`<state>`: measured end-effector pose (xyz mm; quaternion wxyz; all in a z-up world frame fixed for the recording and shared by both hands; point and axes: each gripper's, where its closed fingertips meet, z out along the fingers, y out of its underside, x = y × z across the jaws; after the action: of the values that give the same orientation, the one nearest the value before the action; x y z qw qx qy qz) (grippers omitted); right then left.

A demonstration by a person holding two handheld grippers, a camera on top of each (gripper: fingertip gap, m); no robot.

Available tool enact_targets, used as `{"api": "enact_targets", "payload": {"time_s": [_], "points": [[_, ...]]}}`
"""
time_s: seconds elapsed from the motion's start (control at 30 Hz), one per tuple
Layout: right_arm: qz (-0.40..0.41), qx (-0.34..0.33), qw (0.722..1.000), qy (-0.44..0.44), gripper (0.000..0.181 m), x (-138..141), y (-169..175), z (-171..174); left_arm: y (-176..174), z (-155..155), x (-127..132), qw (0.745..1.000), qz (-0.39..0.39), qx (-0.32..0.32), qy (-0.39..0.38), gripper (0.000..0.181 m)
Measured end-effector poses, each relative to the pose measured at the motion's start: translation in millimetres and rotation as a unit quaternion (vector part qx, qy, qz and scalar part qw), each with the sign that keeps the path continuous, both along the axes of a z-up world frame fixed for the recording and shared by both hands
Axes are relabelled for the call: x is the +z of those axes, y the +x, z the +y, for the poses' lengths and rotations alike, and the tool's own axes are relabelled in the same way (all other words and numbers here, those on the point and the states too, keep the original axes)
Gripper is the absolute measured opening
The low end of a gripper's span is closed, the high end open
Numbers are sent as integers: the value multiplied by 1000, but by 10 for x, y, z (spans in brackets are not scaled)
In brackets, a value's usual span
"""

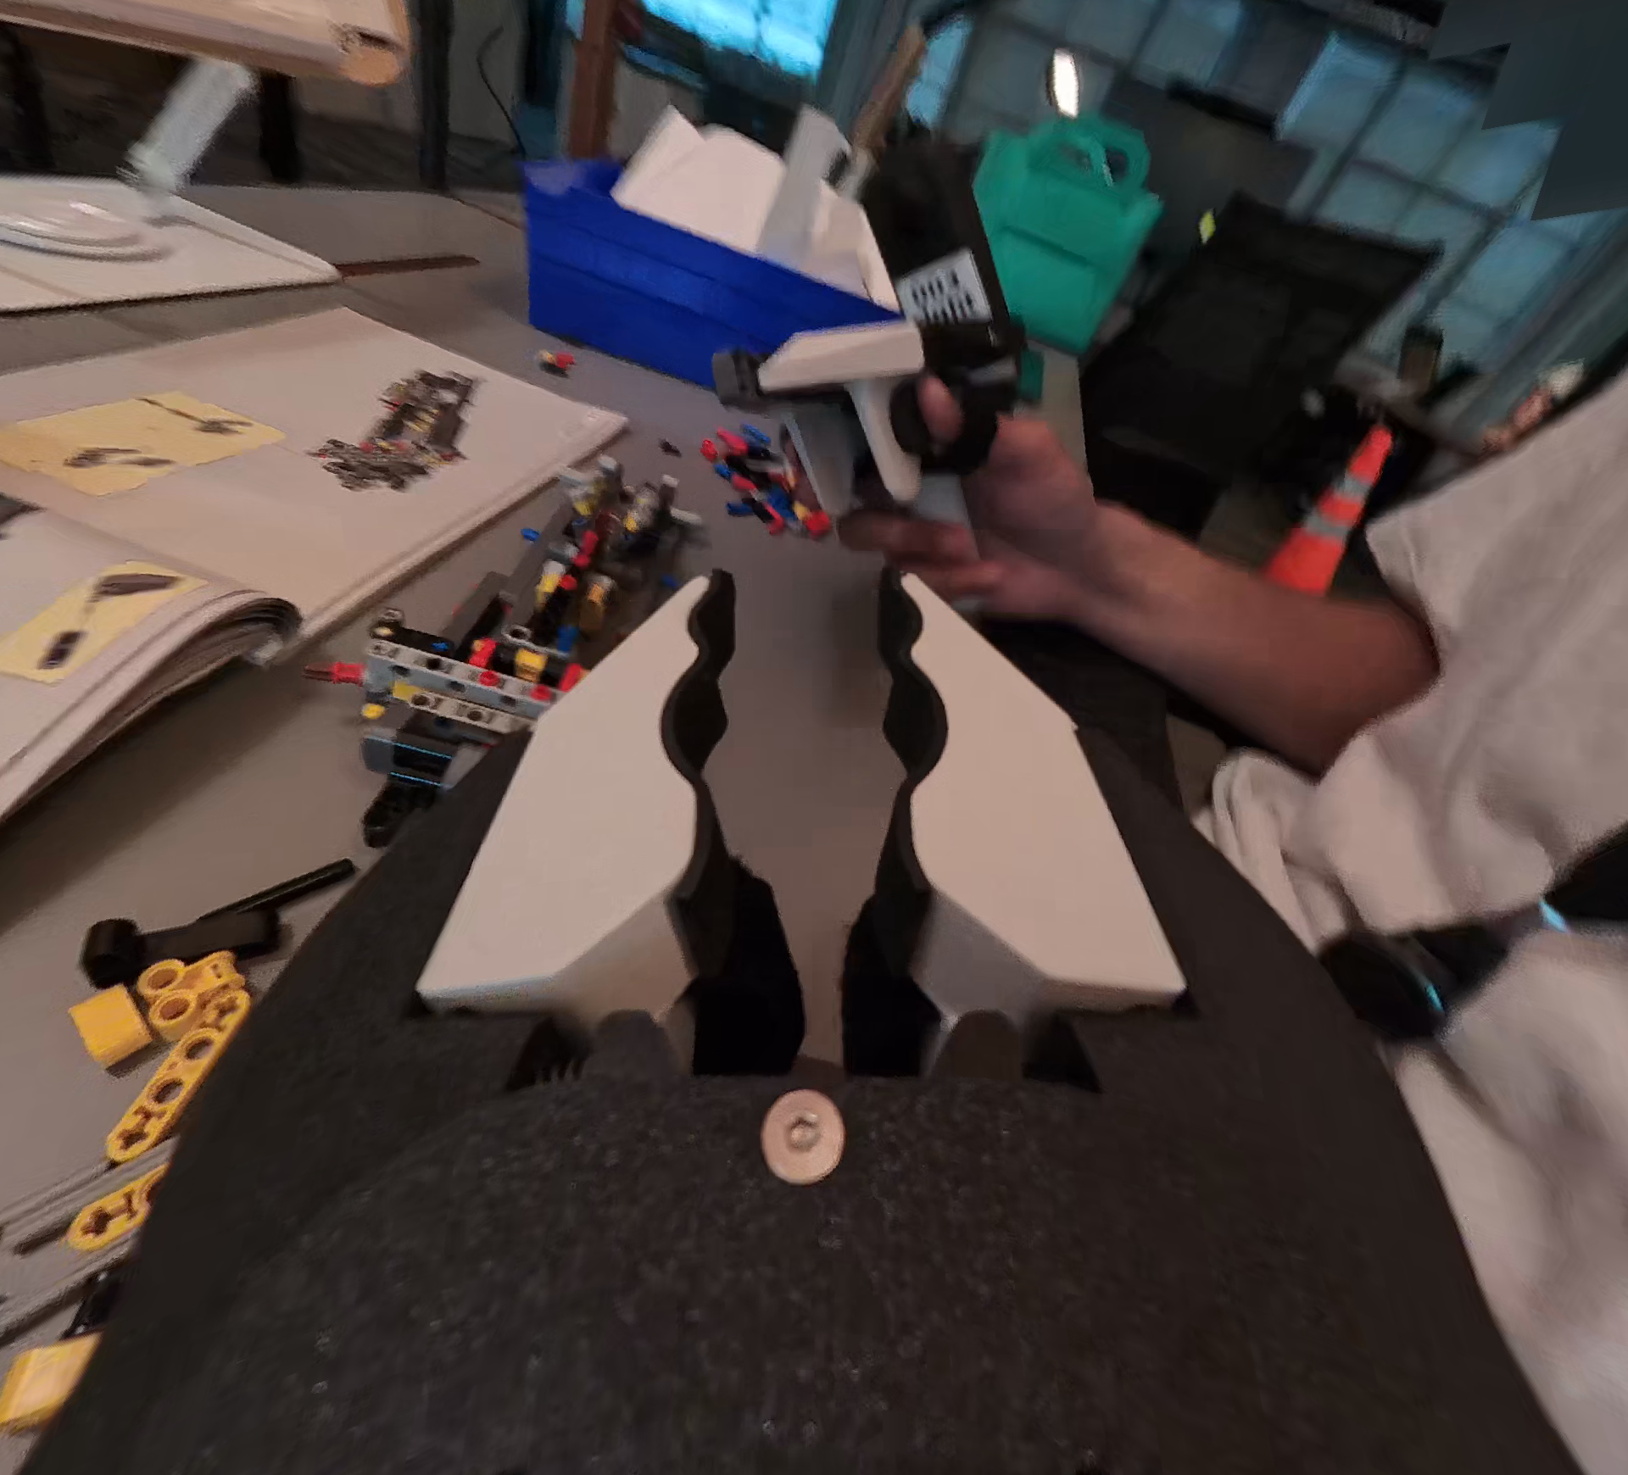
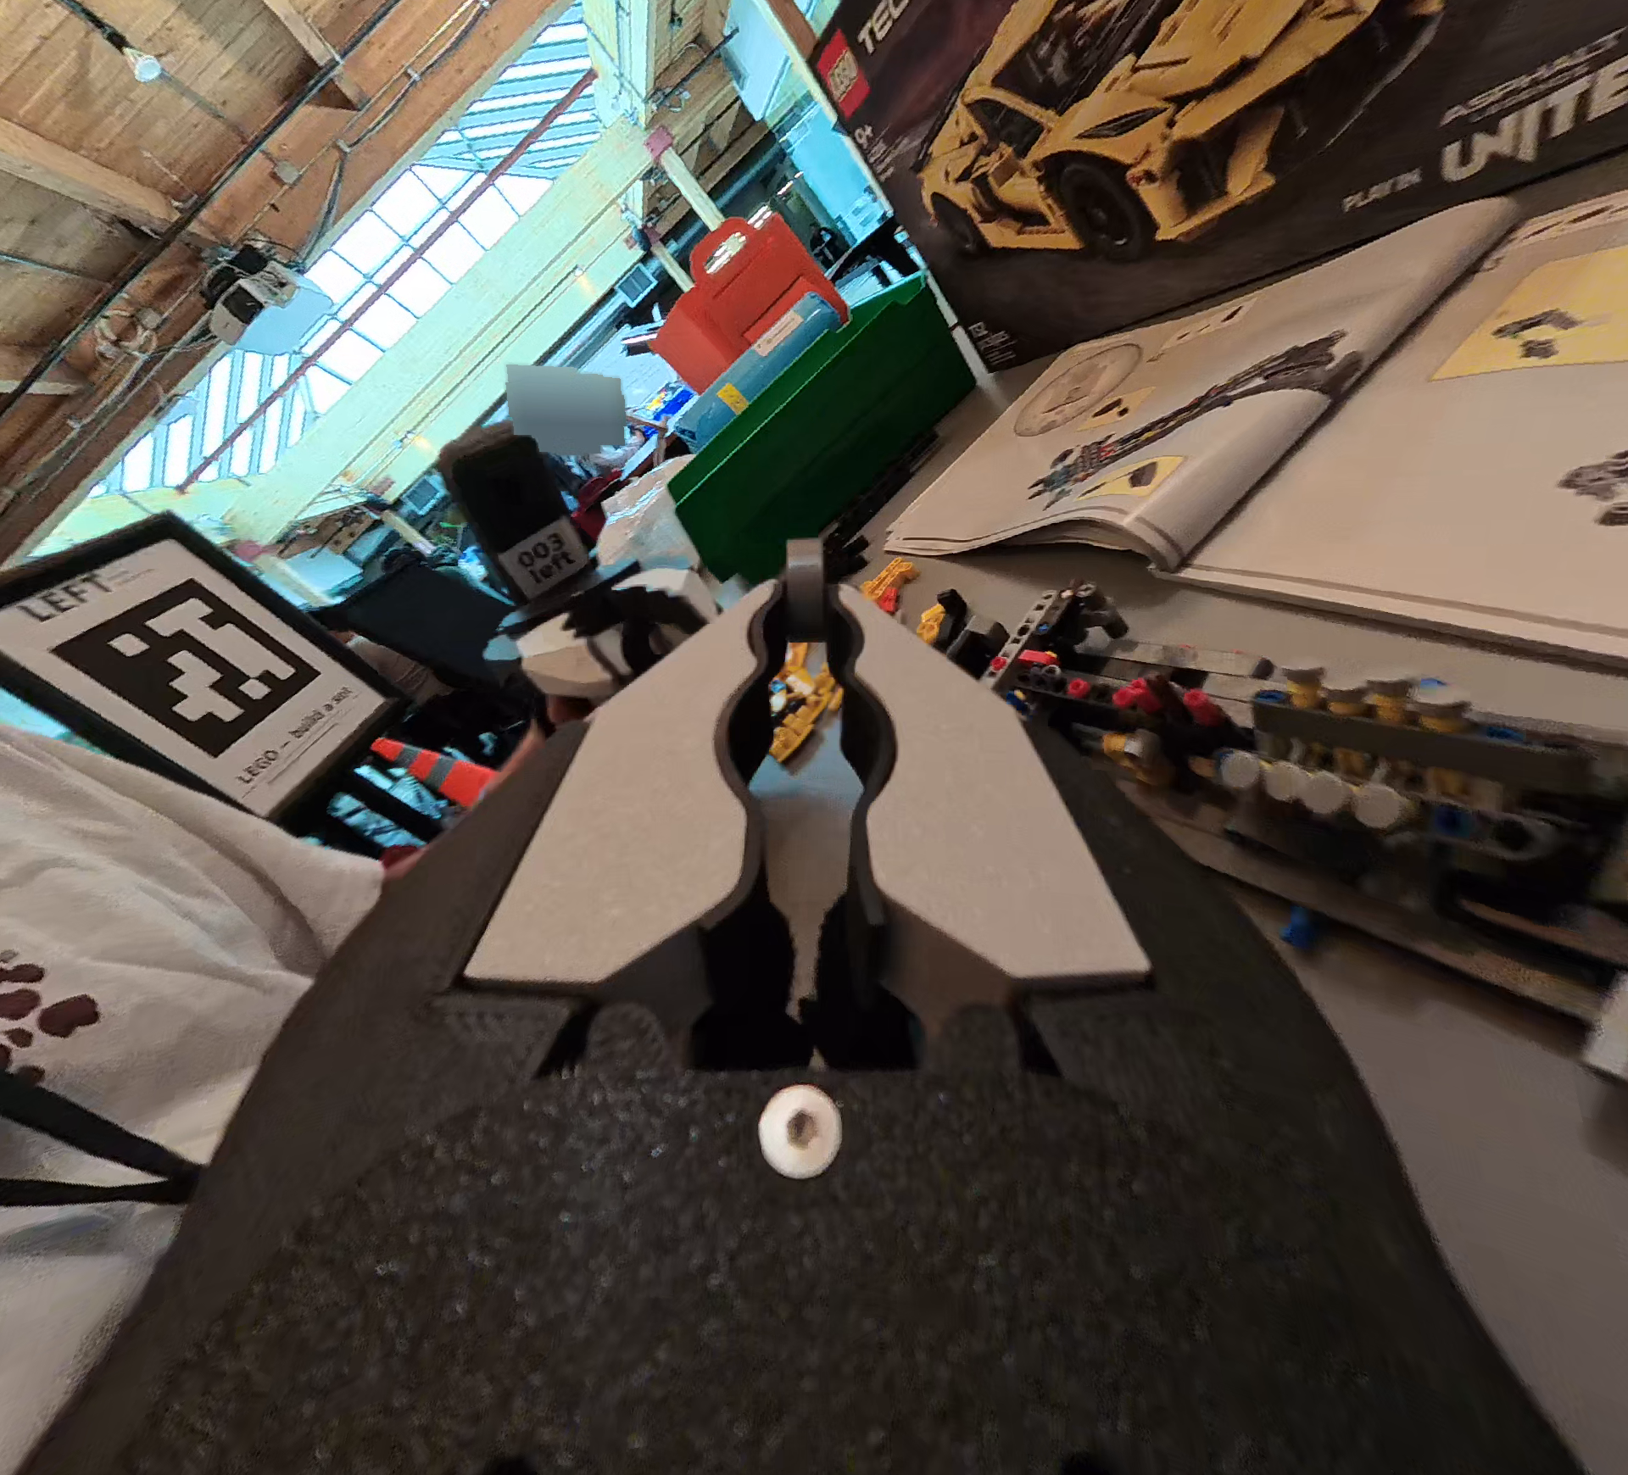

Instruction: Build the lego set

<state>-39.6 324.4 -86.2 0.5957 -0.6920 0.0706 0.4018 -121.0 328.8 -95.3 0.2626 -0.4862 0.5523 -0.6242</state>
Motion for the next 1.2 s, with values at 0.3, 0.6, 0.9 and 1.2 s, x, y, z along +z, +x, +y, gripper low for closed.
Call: {"api": "enact_targets", "payload": {"time_s": [0.3, 0.6, 0.9, 1.2], "points": [[-41, -33, 999, -2, 6, -49, 194, -225, -279, -592, -877, 909, 252, -256, 210, 27], [-12, -55, 998, 11, 6, 2, 338, -267, 367, -1198, -889, 912, 235, -269, 202, 19], [15, -46, 999, 19, 7, 34, 348, -291, 410, -1239, -1092, 899, 234, -280, 243, 7], [24, -43, 999, 21, 6, 42, 354, -293, 426, -1227, -1091, 893, 208, -285, 280, 11]]}}
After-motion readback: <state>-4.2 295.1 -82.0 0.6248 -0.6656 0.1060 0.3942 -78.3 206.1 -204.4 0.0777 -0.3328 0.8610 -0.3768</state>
